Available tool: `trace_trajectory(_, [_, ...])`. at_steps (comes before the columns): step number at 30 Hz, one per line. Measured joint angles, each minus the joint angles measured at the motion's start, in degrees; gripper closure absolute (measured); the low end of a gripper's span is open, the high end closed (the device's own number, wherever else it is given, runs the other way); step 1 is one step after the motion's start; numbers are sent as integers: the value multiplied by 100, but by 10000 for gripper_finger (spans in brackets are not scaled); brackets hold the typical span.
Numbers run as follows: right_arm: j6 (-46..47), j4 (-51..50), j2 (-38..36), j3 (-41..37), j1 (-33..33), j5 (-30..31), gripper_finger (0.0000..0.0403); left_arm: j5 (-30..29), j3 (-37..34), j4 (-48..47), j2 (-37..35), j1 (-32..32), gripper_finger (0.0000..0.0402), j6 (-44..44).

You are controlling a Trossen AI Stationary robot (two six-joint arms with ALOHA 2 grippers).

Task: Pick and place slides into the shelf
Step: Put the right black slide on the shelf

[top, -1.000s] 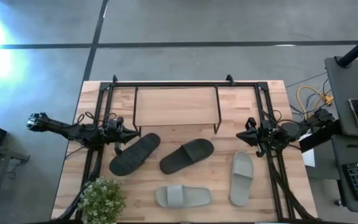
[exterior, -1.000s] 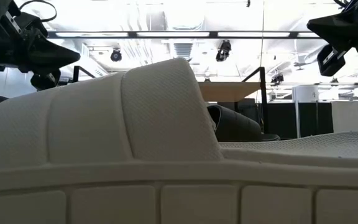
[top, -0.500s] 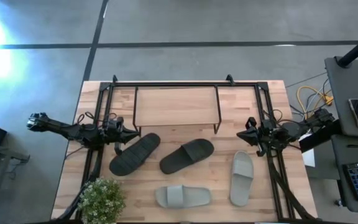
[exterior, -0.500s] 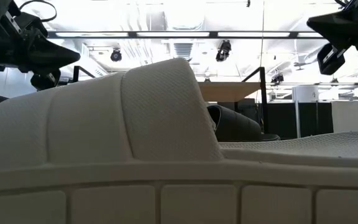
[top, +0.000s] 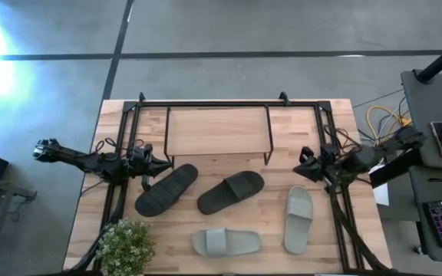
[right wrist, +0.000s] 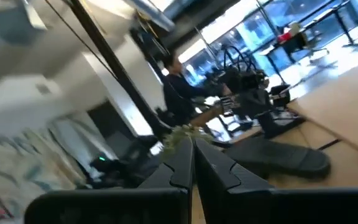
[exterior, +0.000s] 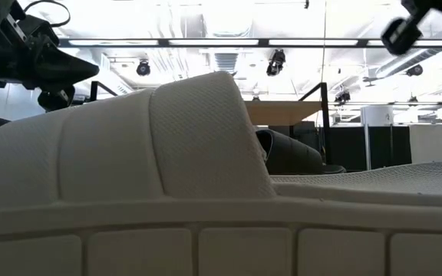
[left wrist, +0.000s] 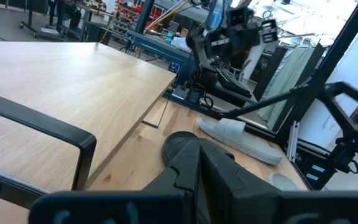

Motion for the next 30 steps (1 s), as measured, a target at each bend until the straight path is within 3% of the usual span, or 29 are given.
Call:
trace_trajectory(6, [-1205,-134,1464,1399,-37,683,394,2,0,-3,4,0,402,0])
trace_trajectory(12, [-483,-500,2482,2667,-92,1101,394,1,1,165,2,1,402,-99])
trace_trajectory(15, [592,-706,2843,3182,-103,1189,394,-2,0,1055,2,2,402,-941])
trace_trajectory(19, [1112,-651,3384,3810,-91,1187,394,-2,0,2490,-42,2,402,-2124])
trace_trajectory(24, [859,-652,4295,4805,-126,1234,394,0,-4,3834,-42,0,402,-2203])
trace_trajectory(30, [521,-641,5500,6338,-201,1231,394,572,-4,4191,-79,0,402,-2242])
